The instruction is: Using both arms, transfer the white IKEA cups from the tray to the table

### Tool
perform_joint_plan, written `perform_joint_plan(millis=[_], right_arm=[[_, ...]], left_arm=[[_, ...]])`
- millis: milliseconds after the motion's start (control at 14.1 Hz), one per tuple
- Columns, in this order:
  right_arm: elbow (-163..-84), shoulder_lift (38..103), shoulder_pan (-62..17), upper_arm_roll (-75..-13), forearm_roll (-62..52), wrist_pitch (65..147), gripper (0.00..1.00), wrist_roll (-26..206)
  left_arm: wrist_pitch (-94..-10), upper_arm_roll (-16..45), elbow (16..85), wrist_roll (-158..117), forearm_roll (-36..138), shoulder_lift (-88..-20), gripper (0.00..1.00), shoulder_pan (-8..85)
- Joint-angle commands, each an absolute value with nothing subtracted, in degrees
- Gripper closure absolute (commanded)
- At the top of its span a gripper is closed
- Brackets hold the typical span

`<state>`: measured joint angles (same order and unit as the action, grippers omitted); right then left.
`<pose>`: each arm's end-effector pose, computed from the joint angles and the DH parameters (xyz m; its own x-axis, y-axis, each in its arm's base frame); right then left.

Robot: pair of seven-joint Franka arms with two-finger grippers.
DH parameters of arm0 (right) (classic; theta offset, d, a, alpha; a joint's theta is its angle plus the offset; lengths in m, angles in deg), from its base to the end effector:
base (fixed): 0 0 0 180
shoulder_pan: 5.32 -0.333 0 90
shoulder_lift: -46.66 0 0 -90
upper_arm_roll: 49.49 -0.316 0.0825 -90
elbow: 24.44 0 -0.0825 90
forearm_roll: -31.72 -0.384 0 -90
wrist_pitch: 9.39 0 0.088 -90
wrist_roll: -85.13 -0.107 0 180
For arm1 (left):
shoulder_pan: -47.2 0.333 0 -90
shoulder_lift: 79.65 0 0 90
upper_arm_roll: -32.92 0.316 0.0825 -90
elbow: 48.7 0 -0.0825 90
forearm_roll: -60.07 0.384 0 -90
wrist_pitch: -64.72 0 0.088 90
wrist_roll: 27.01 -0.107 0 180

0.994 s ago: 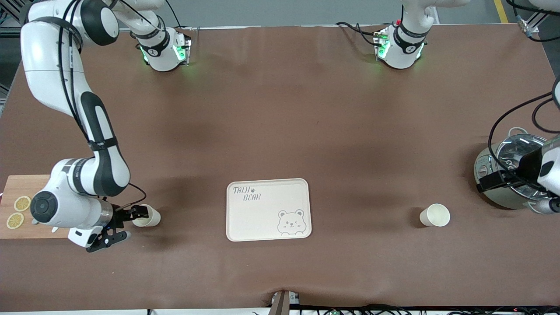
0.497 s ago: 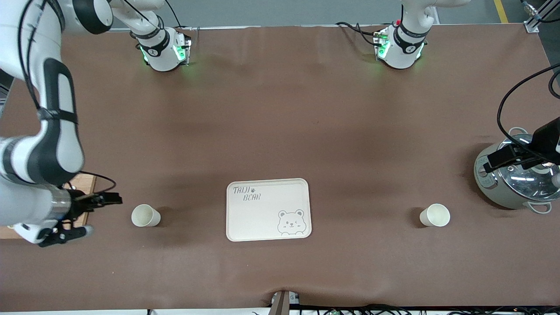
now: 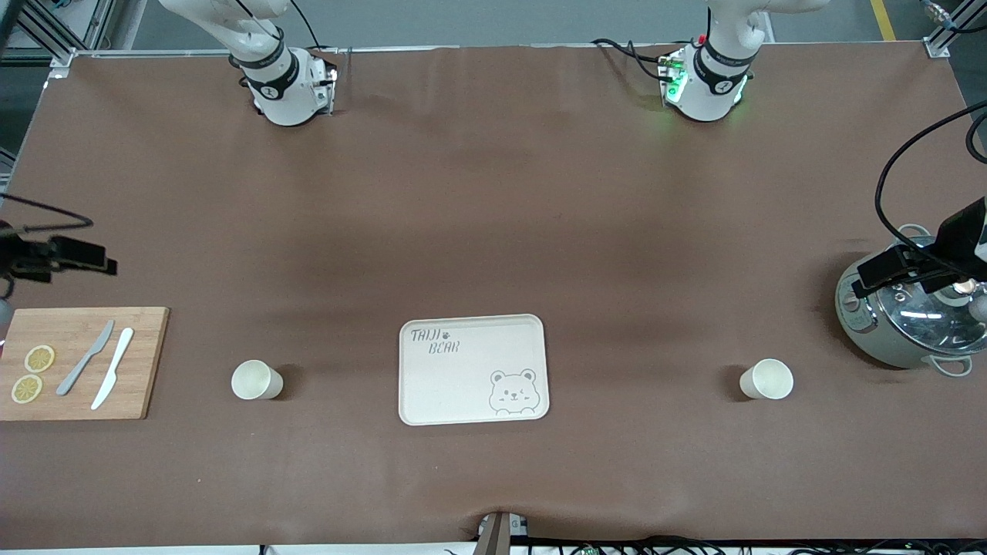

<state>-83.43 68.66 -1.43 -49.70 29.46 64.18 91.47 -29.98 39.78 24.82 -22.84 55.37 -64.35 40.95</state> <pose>0.6336 -0.0363 0.6193 0.9906 0.0579 -0.1237 0.0515 -0.9972 -0.0543 0.6433 -0.0127 0.6101 0.9915 0.0824 0.1002 0.0769 -0.9954 0.0579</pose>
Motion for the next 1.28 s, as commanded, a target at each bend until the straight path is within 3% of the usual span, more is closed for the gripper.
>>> perform_joint_plan(millis=[0,213,1207], right_arm=[[-91.7,62.2,-1.1,-50.0,31.0,64.2,0.0,88.7],[-100.7,56.7,0.6,-50.1,30.4,69.7,0.0,88.8],[-98.2,56.2,2.0,-50.2,30.8,68.6,0.0,89.4]], left_arm=[[-29.1,39.6,24.3,-23.1,56.5,-65.1,0.0,41.0],[-29.1,39.7,24.3,-23.8,56.8,-65.1,0.0,41.1],[-29.1,39.7,24.5,-29.0,57.8,-65.8,0.0,41.3]])
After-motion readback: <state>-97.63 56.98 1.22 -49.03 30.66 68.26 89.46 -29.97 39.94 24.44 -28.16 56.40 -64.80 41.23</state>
